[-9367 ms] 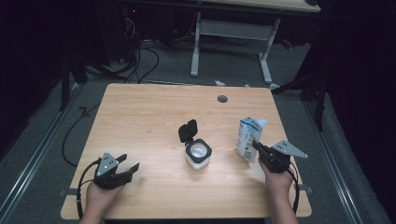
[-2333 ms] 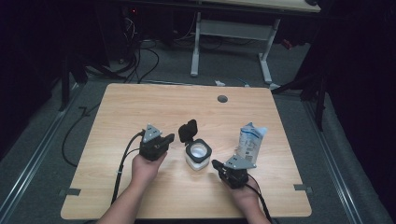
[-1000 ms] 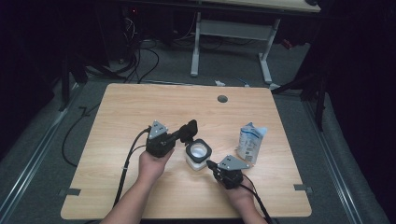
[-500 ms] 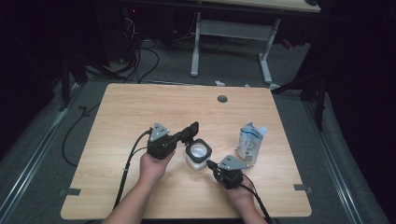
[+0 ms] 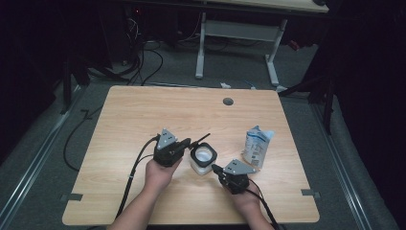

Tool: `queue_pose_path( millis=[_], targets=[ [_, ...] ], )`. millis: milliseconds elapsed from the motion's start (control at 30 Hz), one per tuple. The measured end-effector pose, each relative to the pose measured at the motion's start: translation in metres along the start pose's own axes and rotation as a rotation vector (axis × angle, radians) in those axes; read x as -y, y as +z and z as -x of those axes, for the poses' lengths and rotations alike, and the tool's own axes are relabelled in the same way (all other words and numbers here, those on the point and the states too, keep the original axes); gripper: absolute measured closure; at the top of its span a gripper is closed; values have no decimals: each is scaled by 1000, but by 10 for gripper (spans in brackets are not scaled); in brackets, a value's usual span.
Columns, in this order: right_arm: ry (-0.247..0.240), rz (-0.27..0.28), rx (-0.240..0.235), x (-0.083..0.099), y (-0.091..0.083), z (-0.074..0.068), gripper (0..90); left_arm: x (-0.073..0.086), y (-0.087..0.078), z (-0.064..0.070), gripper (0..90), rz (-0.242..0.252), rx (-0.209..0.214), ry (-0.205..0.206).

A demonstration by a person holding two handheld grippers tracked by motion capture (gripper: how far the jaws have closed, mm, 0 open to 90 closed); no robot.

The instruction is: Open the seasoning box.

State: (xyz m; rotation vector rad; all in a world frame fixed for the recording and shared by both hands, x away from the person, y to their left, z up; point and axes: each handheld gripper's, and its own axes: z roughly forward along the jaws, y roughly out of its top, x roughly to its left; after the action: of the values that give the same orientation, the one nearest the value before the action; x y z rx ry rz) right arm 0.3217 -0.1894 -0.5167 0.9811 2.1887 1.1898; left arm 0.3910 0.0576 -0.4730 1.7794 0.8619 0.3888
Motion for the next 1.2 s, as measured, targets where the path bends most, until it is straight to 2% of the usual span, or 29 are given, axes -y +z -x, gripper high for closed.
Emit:
queue_pose_path(
  millis=[267,667,1200],
  targets=[
    [0,-1,0,0,0,0,896,4,0,4,899,-3,12,3],
    [-1,-3,0,1,0,0,895,8,-2,4,898,-3,9,2],
    [9,-10,9,3,0,5,889,27,-6,-3,898,-41,-10,5]
  ],
)
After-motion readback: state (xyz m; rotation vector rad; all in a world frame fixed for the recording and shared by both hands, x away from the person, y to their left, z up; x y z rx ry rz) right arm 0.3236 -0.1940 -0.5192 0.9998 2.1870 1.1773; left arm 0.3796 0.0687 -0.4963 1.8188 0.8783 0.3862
